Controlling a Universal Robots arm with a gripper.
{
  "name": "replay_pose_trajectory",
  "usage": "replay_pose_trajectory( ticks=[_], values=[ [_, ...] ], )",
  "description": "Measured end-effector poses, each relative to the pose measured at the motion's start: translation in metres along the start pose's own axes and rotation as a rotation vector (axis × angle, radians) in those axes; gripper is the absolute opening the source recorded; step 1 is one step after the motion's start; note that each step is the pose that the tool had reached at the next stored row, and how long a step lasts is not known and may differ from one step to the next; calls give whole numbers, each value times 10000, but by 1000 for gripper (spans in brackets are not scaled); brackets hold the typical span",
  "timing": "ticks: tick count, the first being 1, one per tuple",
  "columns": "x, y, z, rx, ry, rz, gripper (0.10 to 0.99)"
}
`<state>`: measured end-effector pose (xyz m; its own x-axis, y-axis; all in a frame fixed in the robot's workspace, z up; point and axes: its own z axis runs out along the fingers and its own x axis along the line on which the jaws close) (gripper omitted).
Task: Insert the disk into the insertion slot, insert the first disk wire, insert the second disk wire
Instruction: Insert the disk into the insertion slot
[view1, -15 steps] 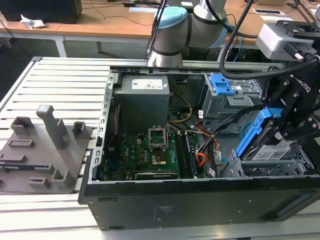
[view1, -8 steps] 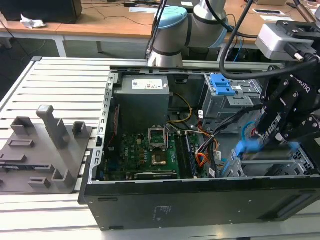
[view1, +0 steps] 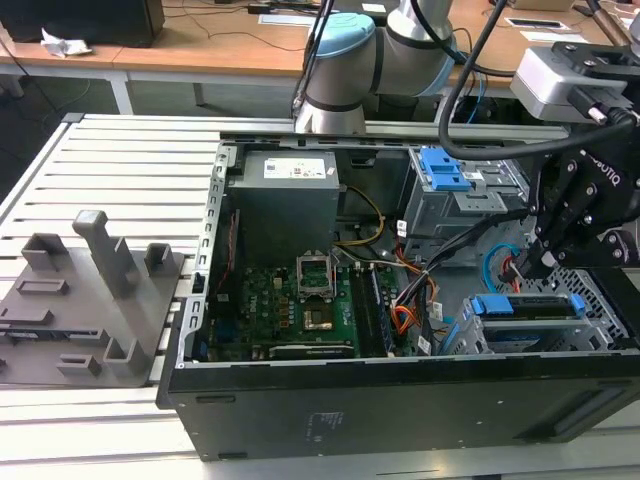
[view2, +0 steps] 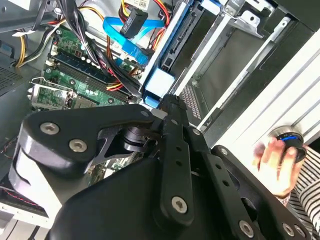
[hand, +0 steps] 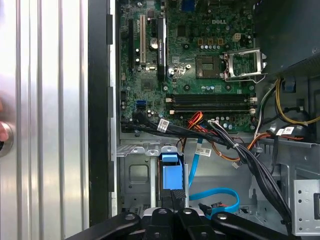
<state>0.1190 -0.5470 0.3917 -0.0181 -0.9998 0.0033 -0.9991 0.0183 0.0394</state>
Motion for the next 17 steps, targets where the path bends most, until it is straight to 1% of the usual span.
replay_pose_trajectory(
  ticks=[3,4,5,6,7,10,12,17],
  values=[
    [0,-10,3,0,-2,-1,106],
    [-1,-57,4,-4,-2,-1,106],
    [-5,-126,5,-13,1,-1,106],
    [-7,-154,14,-20,-1,-3,106],
    [-7,-160,26,-22,-1,-3,106],
    [-7,-164,138,-24,0,-2,106],
    [-7,-166,187,-23,0,-1,106],
    [-7,-180,204,-24,1,-2,106]
  ],
)
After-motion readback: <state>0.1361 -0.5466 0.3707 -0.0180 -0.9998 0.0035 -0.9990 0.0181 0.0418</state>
